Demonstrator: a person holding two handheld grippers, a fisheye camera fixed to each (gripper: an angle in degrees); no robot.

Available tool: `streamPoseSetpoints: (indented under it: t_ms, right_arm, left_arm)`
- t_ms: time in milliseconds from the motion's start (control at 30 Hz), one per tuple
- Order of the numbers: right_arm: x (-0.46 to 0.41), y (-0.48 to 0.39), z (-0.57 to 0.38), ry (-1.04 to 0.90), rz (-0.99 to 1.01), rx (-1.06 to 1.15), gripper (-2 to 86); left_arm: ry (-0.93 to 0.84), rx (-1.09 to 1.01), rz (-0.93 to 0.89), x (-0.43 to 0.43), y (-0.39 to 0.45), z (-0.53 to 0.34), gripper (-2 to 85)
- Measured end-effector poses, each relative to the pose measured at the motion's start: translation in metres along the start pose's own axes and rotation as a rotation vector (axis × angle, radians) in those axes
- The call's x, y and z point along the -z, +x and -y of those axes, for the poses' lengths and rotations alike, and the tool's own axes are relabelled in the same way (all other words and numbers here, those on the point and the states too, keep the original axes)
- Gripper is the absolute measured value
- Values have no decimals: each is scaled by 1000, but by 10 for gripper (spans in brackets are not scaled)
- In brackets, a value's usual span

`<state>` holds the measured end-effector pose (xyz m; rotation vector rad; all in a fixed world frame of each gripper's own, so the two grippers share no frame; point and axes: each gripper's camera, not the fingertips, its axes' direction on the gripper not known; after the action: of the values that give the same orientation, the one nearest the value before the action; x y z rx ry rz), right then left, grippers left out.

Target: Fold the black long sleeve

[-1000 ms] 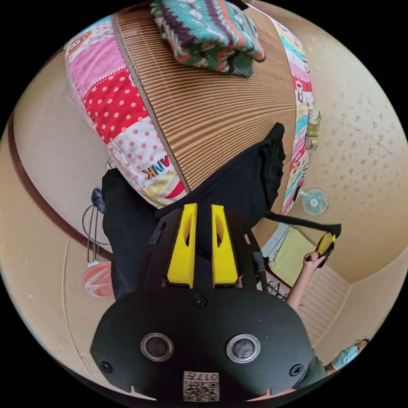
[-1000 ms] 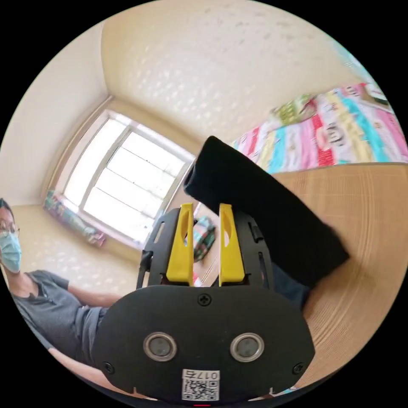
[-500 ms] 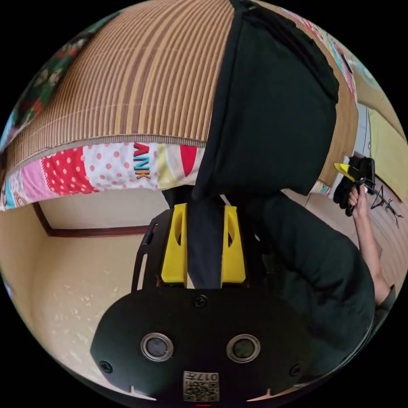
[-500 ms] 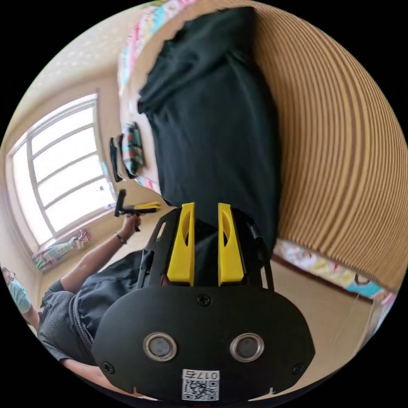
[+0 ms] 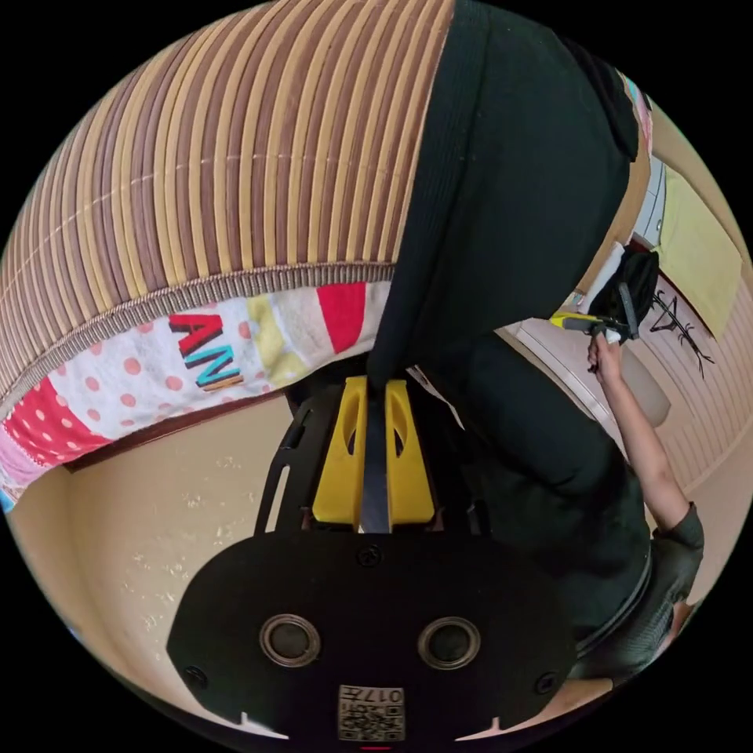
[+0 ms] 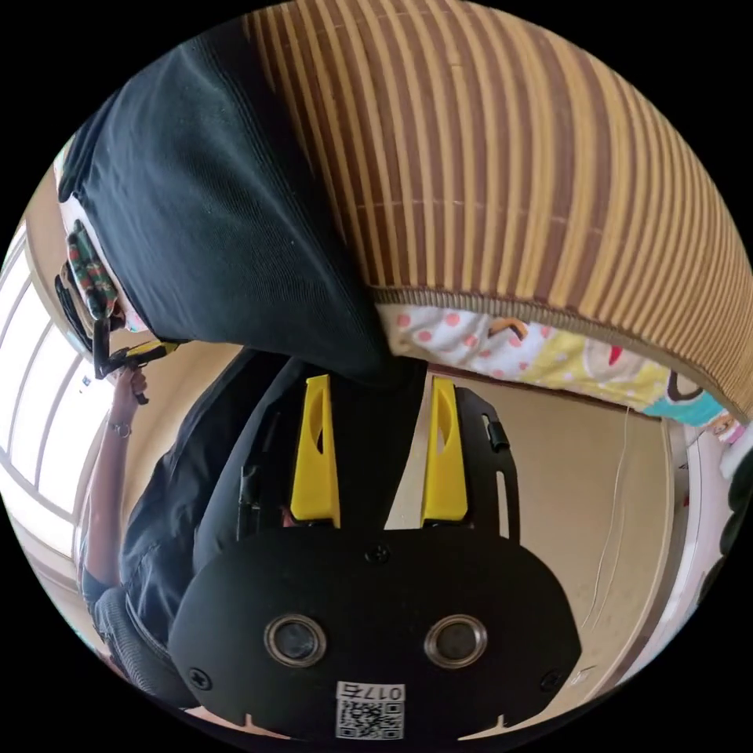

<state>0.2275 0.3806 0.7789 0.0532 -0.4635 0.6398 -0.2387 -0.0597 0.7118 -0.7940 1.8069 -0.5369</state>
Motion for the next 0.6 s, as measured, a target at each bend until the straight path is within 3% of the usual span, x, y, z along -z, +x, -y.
streamPoseSetpoints:
  t_ms: [67, 167, 233, 300, 333, 400, 600]
  right_arm:
    - [-1, -3, 11, -39, 1, 38, 66]
    - [4, 0, 12, -124, 17, 88, 42]
    - [16, 6, 0, -155, 163, 178, 35]
    - [44, 19, -35, -132, 568, 385, 29]
    - [54, 23, -47, -106, 678, 443, 28]
    - [94, 39, -99, 34, 1024, 676, 24]
    - [165, 36, -193, 225, 1220, 1134, 14]
  left_arm:
    - [-40, -92, -52, 22, -3, -15, 42]
    - [-24, -260, -179, 61, 2, -46, 41]
    - [13, -350, -319, 87, 3, -68, 41]
    - [60, -418, -464, 111, 0, -89, 40]
    - [101, -467, -559, 127, -2, -104, 40]
    - [165, -550, -686, 150, -3, -125, 40]
    - [338, -948, -1088, 211, 13, -184, 41]
